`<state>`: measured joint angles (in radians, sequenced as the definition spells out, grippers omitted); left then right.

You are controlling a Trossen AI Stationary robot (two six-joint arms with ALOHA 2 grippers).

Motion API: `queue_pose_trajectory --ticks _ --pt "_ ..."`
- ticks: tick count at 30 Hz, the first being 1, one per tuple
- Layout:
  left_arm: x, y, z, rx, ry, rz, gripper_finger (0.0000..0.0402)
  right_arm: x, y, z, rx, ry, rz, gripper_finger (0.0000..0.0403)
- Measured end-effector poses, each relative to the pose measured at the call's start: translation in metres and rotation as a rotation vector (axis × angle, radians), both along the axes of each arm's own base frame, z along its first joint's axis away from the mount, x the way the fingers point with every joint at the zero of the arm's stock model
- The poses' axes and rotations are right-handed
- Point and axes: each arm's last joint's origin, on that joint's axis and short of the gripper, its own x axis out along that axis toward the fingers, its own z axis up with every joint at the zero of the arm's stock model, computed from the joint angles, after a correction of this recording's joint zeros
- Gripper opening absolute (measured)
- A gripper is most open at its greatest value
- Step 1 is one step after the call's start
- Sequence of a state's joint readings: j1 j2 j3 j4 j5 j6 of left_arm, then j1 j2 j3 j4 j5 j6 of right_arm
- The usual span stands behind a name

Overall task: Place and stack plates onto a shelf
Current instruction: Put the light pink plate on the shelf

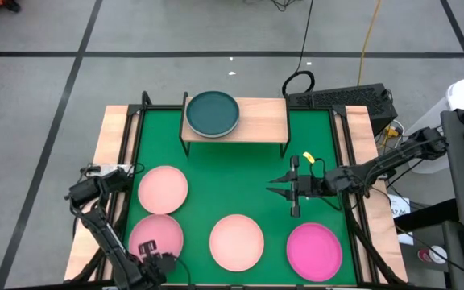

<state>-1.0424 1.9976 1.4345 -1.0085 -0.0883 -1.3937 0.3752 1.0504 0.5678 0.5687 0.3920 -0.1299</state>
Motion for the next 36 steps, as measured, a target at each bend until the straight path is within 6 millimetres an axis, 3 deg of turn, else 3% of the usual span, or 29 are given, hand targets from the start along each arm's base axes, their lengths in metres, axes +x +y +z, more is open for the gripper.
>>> queue_pose_trajectory --ticks 6,11,16,21,28,36 --pt "0.004 -0.007 0.001 -0.076 -0.048 -0.015 0.0017 0.0 0.0 0.002 -0.014 -0.02 0.0 0.007" --pt "0.009 -0.015 0.016 -0.11 -0.076 -0.046 0.001 0.0 0.0 0.002 -0.02 -0.023 0.0 0.007" --pt "0.015 -0.022 0.051 -0.086 -0.135 -0.121 0.0009 0.0 0.0 0.003 -0.019 -0.025 0.002 0.007" --pt "0.019 -0.018 0.089 0.054 -0.247 -0.231 0.0008 -0.003 0.007 0.009 -0.014 -0.082 0.033 0.007" --pt "0.04 0.015 0.122 0.44 -0.315 -0.454 0.0008 -0.016 0.023 0.023 -0.033 -0.207 0.113 0.007" --pt "0.099 0.083 0.137 0.652 -0.187 -0.653 0.0008 -0.033 0.034 0.035 -0.071 -0.275 0.182 0.007"
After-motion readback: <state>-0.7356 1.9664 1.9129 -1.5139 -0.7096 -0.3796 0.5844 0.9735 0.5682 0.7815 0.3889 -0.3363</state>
